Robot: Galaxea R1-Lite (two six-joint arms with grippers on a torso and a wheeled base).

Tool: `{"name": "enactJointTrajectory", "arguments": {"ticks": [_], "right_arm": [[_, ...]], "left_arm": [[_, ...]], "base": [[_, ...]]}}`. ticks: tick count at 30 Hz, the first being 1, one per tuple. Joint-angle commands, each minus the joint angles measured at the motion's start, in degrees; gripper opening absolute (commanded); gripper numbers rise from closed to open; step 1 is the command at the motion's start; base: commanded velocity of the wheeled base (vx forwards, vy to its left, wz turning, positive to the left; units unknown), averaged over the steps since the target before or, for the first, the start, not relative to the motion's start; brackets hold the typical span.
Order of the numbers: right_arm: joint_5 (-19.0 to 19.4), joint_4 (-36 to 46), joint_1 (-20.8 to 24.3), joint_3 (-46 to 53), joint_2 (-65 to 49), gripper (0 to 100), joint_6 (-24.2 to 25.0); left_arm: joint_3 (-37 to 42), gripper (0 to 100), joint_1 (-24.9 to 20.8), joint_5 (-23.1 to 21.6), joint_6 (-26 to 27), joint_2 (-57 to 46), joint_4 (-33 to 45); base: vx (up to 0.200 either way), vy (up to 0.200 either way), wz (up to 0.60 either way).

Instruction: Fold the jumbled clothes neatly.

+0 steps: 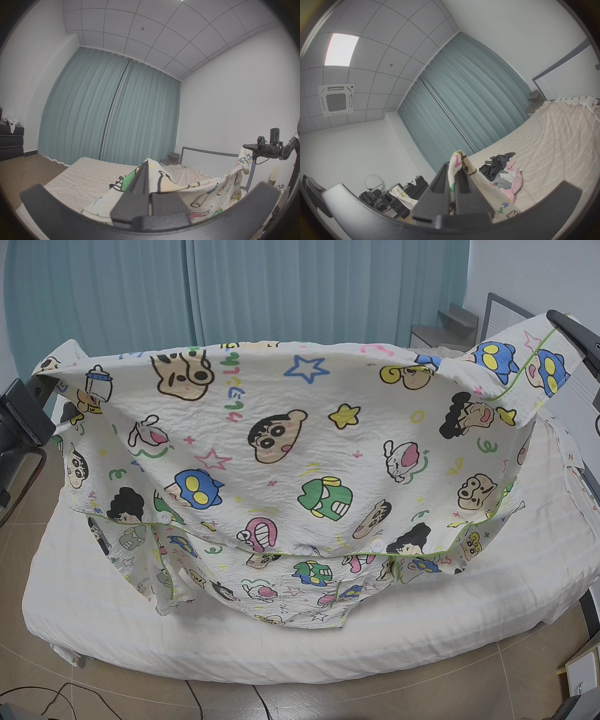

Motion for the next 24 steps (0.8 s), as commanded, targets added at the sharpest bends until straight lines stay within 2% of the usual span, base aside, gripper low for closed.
{"name": "enactJointTrajectory", "arguments": {"ticks": [1,24], "right_arm": [[0.03,0.04,-0.16,-0.06,0.01,0,-0.02],[0.30,0.04,-0.16,-0.59,-0.52,0,-0.02]], "left_arm": [[-0.08,0,-0.01,0.03,-0.02,0.21,-0.04],[-0.61,0,-0.01,0.29,-0.02,2.40,-0.04]], "base": [[0.000,-0.200,0.00],[0.000,-0.200,0.00]]}}
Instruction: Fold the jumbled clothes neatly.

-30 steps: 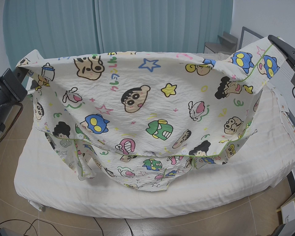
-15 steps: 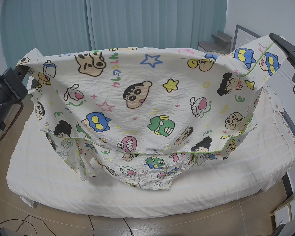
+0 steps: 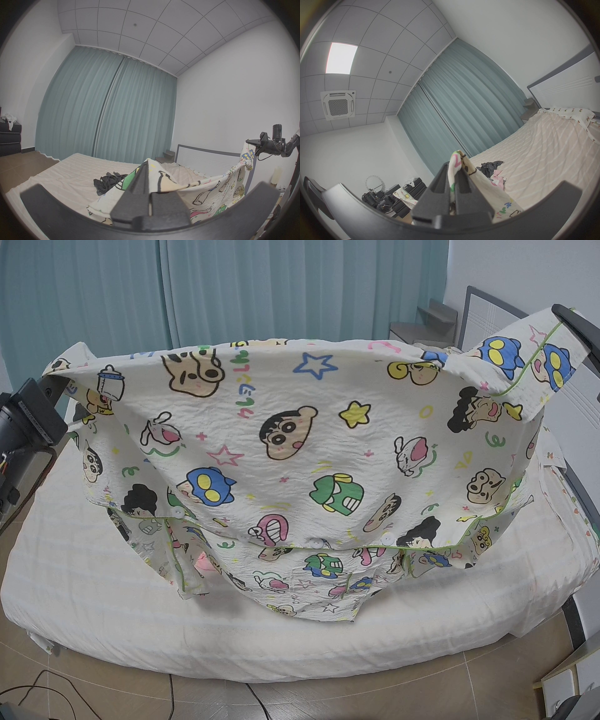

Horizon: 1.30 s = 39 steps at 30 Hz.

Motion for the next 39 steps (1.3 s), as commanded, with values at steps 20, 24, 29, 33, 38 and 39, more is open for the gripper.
{"name": "enactJointTrajectory", "arguments": {"ticks": [20,24,29,33,38,39], "right_arm": [[0.39,-0.12,-0.02,-0.59,1.20,0,0.10],[0.30,-0.12,-0.02,-1.12,1.38,0,0.18],[0.48,-0.03,-0.02,-1.73,1.29,0,0.71],[0.66,-0.03,-0.10,-1.82,2.17,0,0.62],[0.74,-0.03,-0.10,-1.73,1.90,0,0.71],[0.66,-0.03,-0.02,-1.73,1.90,0,0.71]], "left_arm": [[0.16,0,-0.01,0.13,-0.19,1.29,-0.24],[0.34,0,-0.01,0.13,-0.02,1.29,-0.15],[0.34,0,-0.01,0.13,-0.02,1.21,-0.15],[0.34,0,-0.01,0.04,-0.02,1.29,-0.15],[0.51,0,-0.01,0.13,-0.02,1.29,-0.15],[0.51,0,-0.01,0.13,-0.02,1.29,-0.15]], "base": [[0.000,-0.200,0.00],[0.000,-0.200,0.00],[0.000,-0.200,0.00],[0.000,-0.200,0.00],[0.000,-0.160,0.00],[0.000,0.000,0.00]]}}
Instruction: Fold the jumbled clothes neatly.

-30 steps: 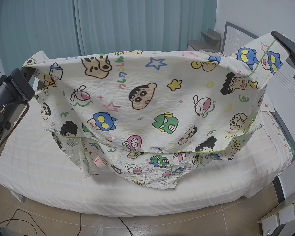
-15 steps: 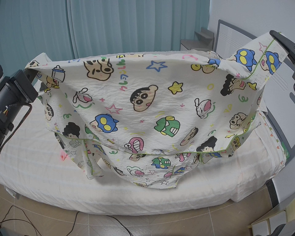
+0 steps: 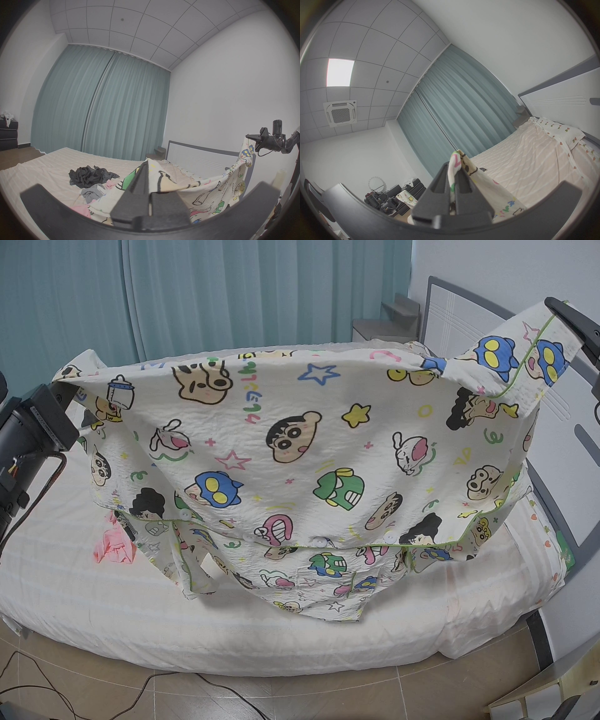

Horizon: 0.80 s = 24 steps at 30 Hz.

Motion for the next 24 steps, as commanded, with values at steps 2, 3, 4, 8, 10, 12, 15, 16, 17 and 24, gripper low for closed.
{"name": "enactJointTrajectory", "arguments": {"ticks": [2,3,4,8,10,12,15,16,17,24], "right_arm": [[0.10,-0.03,-0.01,0.03,0.05,0,-0.02],[0.10,-0.03,-0.01,-0.06,0.05,0,-0.02],[0.10,-0.03,-0.01,-0.06,0.05,0,-0.02],[0.10,-0.03,-0.01,0.12,-0.22,0,0.07],[0.01,-0.03,-0.01,0.38,-0.39,0,0.07],[0.01,-0.03,-0.01,0.65,-0.57,0,0.07],[0.10,-0.03,-0.01,0.82,-1.10,0,0.07],[0.01,-0.03,-0.01,0.82,-1.18,0,0.07],[0.10,-0.03,-0.01,0.82,-1.71,0,0.07],[0.01,0.40,-0.01,1.00,-3.56,0,-0.02]], "left_arm": [[0.03,0,-0.01,0.05,-0.02,0.09,-0.02],[0.11,0,-0.01,0.05,-0.02,0.09,-0.02],[0.11,0,-0.01,0.05,-0.02,0.09,-0.02],[0.38,0,-0.01,0.05,-0.10,0.00,-0.02],[1.17,0,-0.01,0.05,-0.02,0.00,-0.02],[1.96,0,-0.10,0.05,-0.02,0.00,-0.02],[3.01,0,-1.07,0.14,-0.02,-0.27,-0.20],[3.19,0,-1.24,0.14,-0.02,-0.27,-0.20],[3.72,0,-1.59,0.14,-0.02,-0.44,-0.20],[4.07,0,-2.03,0.23,-0.02,-0.62,-0.20]], "base": [[0.000,0.000,0.00],[0.000,0.000,0.00],[0.000,0.000,0.00],[0.000,0.000,0.00],[0.000,0.000,0.00],[0.000,0.000,0.00],[-0.133,0.000,0.00],[-0.200,0.000,0.00],[-0.200,0.000,0.00],[-0.200,0.000,0.00]]}}
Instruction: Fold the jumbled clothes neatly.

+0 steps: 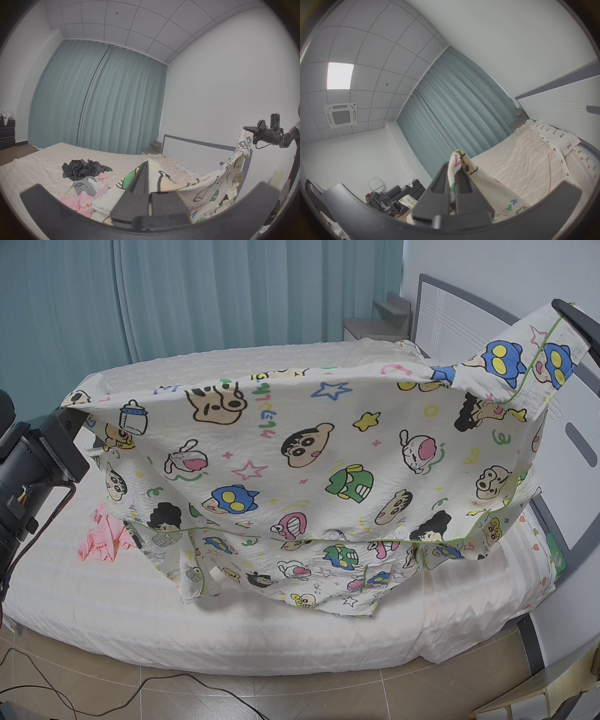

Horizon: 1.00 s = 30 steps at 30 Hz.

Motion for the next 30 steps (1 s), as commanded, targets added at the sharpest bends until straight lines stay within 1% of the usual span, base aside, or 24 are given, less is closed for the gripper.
{"name": "enactJointTrajectory", "arguments": {"ticks": [1,4,18,21,23,25,26,30], "right_arm": [[-0.03,0.16,0.01,0.19,-1.73,0,-0.03],[-0.03,0.16,0.01,0.45,-2.08,0,-0.03],[-0.03,0.16,-0.17,0.54,-2.17,0,-0.12],[0.06,0.16,-1.23,1.59,-1.81,0,-0.12],[1.47,-0.45,-4.57,3.53,0.30,0,-0.03],[2.35,-0.45,-6.15,4.40,0.82,0,0.06],[3.40,-0.54,-7.29,5.02,1.53,0,0.41],[4.28,-1.15,-8.43,5.28,2.49,0,2.69]], "left_arm": [[0.73,0,-0.20,0.08,-0.04,-0.67,-0.05],[1.79,0,-0.20,-0.01,-0.04,-1.63,-0.05],[4.51,0,-0.20,0.26,-0.39,-3.13,0.04],[6.18,0,-0.12,0.26,-0.57,-3.22,0.13],[8.82,0,-0.12,0.26,-0.66,-2.69,0.13],[9.96,0,-0.12,0.26,-0.66,-2.60,0.04],[10.58,0,0.06,0.26,-0.74,-2.51,0.04],[11.19,0,0.32,0.26,-1.62,-1.98,0.04]], "base": [[-0.200,0.000,0.00],[-0.200,0.000,0.00],[0.000,0.000,0.00],[0.000,0.000,0.00],[0.000,0.000,0.00],[0.000,0.000,0.00],[0.000,0.000,0.00],[0.000,0.000,0.00]]}}
